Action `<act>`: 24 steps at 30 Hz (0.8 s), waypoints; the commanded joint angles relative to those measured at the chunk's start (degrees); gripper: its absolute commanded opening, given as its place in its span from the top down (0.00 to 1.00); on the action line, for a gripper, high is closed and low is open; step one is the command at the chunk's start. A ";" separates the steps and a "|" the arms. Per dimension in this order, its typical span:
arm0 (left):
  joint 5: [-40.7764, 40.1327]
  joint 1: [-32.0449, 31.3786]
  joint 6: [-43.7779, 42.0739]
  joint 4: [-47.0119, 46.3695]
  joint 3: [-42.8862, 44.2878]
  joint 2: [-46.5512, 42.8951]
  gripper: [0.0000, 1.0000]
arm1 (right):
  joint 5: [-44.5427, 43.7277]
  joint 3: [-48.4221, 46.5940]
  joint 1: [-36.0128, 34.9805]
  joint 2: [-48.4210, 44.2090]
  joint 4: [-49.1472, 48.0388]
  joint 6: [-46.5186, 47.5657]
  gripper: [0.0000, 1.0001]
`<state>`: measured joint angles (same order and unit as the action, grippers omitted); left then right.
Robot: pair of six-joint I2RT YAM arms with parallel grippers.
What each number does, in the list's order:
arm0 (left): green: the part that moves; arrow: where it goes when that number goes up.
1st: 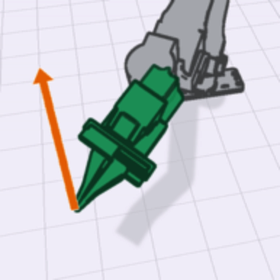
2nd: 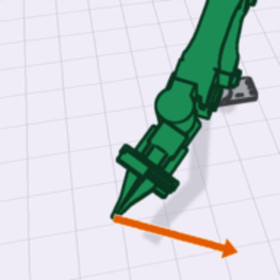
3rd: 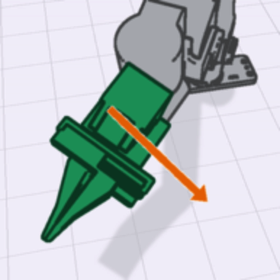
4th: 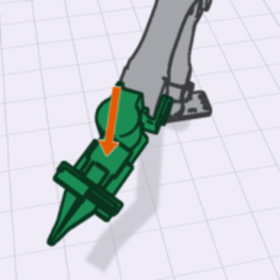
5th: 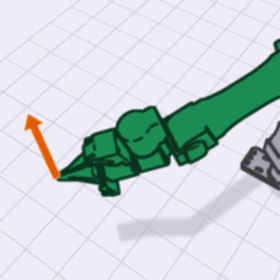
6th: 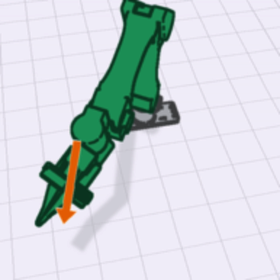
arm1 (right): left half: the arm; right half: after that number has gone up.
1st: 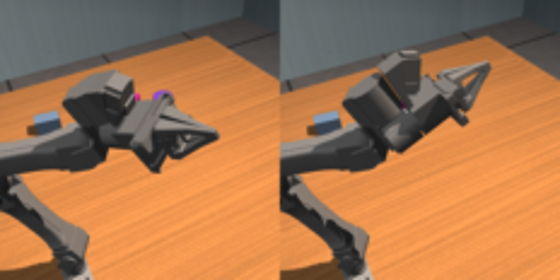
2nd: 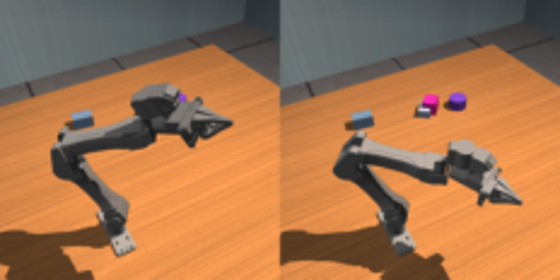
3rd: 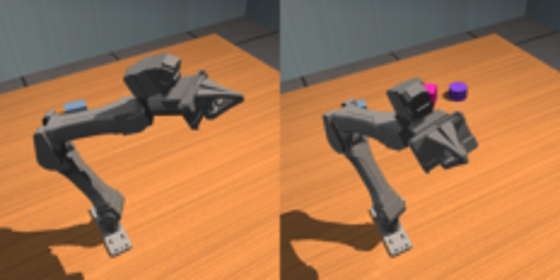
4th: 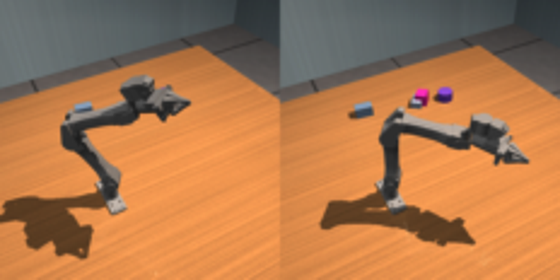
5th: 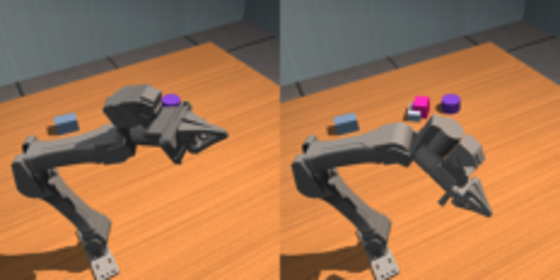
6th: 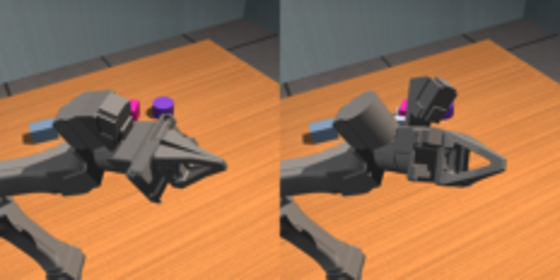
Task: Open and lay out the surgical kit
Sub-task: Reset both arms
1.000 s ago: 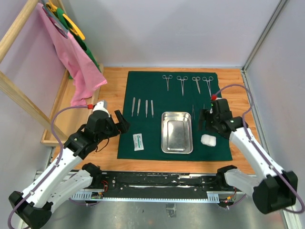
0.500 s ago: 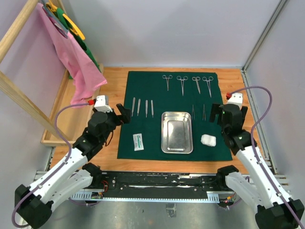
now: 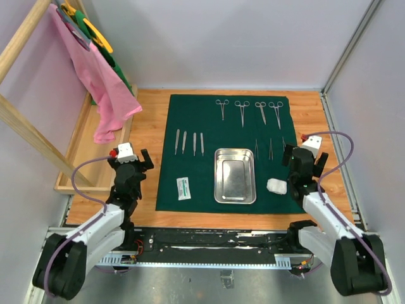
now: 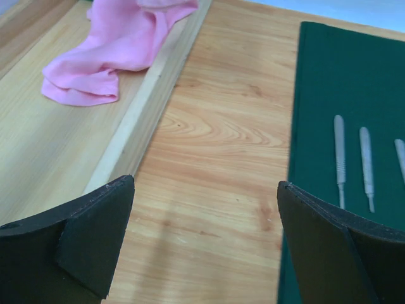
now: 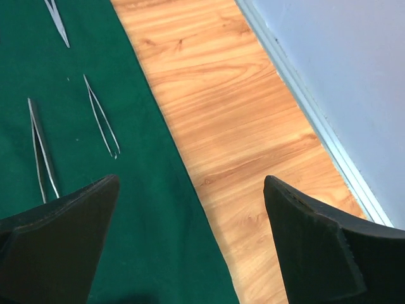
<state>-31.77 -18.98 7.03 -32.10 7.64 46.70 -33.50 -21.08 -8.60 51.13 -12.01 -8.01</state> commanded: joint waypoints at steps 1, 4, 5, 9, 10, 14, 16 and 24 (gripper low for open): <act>6.70 4.97 -5.30 -17.57 -2.82 6.41 0.01 | -4.10 3.71 1.94 7.79 -15.01 1.51 0.02; 10.82 7.67 -6.90 -26.62 -4.68 12.95 0.01 | -5.56 5.68 1.92 14.83 -24.28 3.60 0.02; 11.32 8.64 -6.52 -28.42 -4.01 15.84 0.01 | -5.64 5.88 1.86 16.49 -27.16 5.38 0.02; 12.97 10.37 -7.37 -29.68 0.12 23.10 0.01 | -2.57 7.15 2.99 19.84 -33.94 4.75 0.02; 12.96 10.63 -7.78 -29.69 1.04 24.48 0.01 | -1.16 8.09 3.12 21.44 -37.45 5.56 0.02; 15.55 12.03 -8.91 -37.79 0.44 30.85 0.01 | 2.17 7.60 2.85 23.14 -39.38 8.21 0.02; 16.82 12.11 -9.18 -36.50 1.02 31.13 0.01 | 5.12 8.94 2.81 21.66 -40.02 8.72 0.02; 21.27 13.79 -9.03 -53.17 -5.83 35.46 0.01 | 12.07 12.76 0.66 29.47 -55.37 15.51 0.02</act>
<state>-13.17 -6.46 -1.08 -71.16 5.50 78.65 -23.27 -7.31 -6.83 81.87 -64.47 3.79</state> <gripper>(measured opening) 0.993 0.984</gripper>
